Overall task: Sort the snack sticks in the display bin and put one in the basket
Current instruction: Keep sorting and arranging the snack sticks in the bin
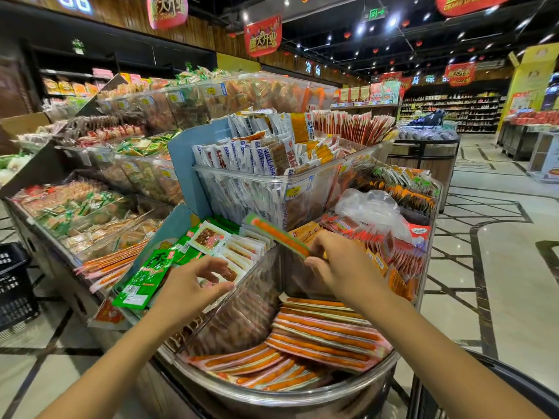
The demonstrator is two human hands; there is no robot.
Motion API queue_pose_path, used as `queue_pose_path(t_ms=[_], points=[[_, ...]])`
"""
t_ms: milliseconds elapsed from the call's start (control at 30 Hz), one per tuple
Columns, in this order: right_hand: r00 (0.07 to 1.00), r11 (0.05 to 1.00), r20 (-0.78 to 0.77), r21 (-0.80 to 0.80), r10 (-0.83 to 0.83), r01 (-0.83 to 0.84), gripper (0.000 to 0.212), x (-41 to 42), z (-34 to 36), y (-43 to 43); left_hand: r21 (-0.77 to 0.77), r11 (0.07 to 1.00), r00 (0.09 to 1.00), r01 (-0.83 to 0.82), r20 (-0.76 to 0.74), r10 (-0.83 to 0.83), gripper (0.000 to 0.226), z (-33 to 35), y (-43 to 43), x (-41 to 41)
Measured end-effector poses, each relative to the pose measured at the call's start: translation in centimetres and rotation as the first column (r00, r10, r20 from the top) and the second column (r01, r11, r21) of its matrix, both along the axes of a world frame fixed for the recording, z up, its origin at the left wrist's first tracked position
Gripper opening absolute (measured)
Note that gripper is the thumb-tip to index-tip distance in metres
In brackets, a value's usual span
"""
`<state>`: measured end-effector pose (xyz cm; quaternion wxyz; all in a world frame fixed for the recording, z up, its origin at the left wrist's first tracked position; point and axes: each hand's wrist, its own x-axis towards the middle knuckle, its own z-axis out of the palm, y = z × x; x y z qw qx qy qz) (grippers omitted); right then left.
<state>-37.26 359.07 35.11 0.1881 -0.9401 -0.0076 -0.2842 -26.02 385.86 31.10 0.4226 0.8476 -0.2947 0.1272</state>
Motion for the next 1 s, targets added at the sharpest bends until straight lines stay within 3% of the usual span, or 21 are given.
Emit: queue_pose_path(t_ms=[133, 200, 267, 367, 467, 533, 633, 800, 1000], points=[[0.995, 0.941, 0.089, 0.339, -0.043, 0.01, 0.019, 0.0, -0.5, 0.3, 0.03, 0.998, 0.999, 0.049, -0.009, -0.049, 0.027, -0.1, -0.7, 0.0], [0.995, 0.814, 0.09, 0.58, -0.036, -0.022, 0.017, -0.2, -0.7, 0.7, 0.053, 0.994, 0.995, 0.097, -0.04, -0.095, 0.028, -0.5, -1.6, -0.3], [0.997, 0.627, 0.083, 0.776, 0.006, -0.069, 0.012, -0.4, -0.9, 1.1, 0.112, 0.985, 0.99, 0.133, -0.052, -0.128, 0.029, -1.0, -2.7, -0.6], [0.993, 0.403, 0.107, 0.907, 0.054, -0.119, 0.012, -0.5, -1.4, 1.5, 0.2, 0.961, 0.981, 0.189, -0.08, -0.176, 0.03, -1.6, -4.5, -1.4], [0.99, 0.3, 0.123, 0.944, 0.063, -0.136, 0.013, -0.6, -2.2, 1.4, 0.197, 0.946, 0.964, 0.259, -0.117, -0.24, 0.015, -2.3, -5.8, -1.5], [0.99, 0.299, 0.128, 0.944, 0.058, -0.14, 0.013, -0.7, -2.6, 1.1, 0.185, 0.941, 0.956, 0.282, -0.139, -0.259, 0.009, -2.4, -5.8, -1.4], [0.993, 0.373, 0.12, 0.921, 0.008, -0.115, 0.016, -0.9, -3.0, 0.3, 0.186, 0.924, 0.937, 0.333, -0.177, -0.302, 0.007, -2.0, -5.6, -1.2], [0.968, 0.418, 0.2, 0.9, -0.149, -0.122, 0.015, -1.0, -3.2, -1.7, 0.274, 0.891, 0.925, 0.363, -0.224, -0.308, 0.004, -1.7, -5.3, -0.5], [0.967, 0.509, 0.158, 0.86, -0.2, -0.035, 0.018, -2.7, -4.2, -3.4, 0.429, 0.855, 0.956, 0.291, -0.154, -0.248, 0.007, -2.0, -6.5, -0.1]])
